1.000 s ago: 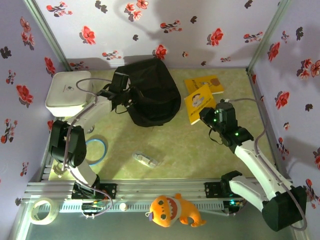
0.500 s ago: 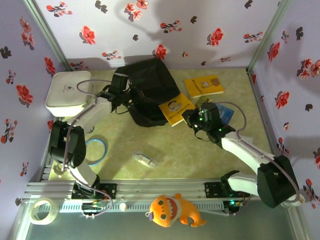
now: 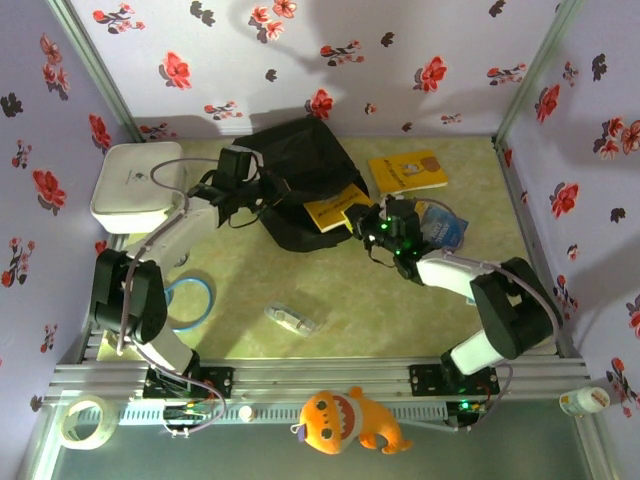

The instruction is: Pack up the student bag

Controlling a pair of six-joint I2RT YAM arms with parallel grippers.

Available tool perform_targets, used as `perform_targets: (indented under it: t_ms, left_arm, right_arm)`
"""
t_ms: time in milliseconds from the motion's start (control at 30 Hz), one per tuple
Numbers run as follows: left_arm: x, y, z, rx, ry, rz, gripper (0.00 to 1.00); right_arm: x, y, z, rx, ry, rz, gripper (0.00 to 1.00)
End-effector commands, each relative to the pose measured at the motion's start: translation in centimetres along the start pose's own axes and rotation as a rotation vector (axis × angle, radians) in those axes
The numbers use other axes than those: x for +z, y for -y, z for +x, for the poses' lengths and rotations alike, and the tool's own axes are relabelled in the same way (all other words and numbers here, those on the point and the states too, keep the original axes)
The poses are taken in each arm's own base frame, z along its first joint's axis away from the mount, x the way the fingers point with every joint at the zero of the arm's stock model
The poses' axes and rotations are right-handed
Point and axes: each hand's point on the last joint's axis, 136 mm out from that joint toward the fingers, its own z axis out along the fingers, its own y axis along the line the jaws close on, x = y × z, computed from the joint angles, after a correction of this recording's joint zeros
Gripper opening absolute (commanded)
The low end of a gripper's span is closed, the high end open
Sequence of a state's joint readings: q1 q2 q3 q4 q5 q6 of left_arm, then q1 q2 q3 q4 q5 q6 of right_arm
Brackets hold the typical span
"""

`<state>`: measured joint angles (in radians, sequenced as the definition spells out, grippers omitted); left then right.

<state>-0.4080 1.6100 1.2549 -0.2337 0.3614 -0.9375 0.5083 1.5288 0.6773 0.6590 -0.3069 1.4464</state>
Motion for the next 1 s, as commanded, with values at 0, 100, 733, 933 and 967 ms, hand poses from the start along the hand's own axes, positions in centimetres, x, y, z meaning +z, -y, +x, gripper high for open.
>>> perform_targets:
  t_ms: [0, 100, 733, 933, 967]
  left_arm:
    - [-2.2, 4.1, 0.0, 0.057, 0.014, 0.145, 0.12]
    - [-2.3, 4.2, 0.0, 0.068, 0.011, 0.144, 0.12]
    - [-0.7, 3.0, 1.0, 0.036, -0.045, 0.126, 0.12]
    - [-0.5, 3.0, 0.9, 0.027, -0.051, 0.13, 0.13]
    - [-0.4, 3.0, 1.0, 0.024, -0.052, 0.131, 0.12]
  right_arm:
    - [0.6, -8.6, 0.0, -0.088, -0.009, -0.283, 0.07]
    - [2.9, -7.0, 0.0, -0.09, -0.017, -0.226, 0.07]
    - [10.8, -3.2, -1.3, -0.019, -0.03, -0.09, 0.07]
    - [12.7, -0.3, -0.7, 0.046, -0.026, 0.076, 0.07]
    - [12.9, 0.3, -1.1, 0.039, -0.002, 0.097, 0.07]
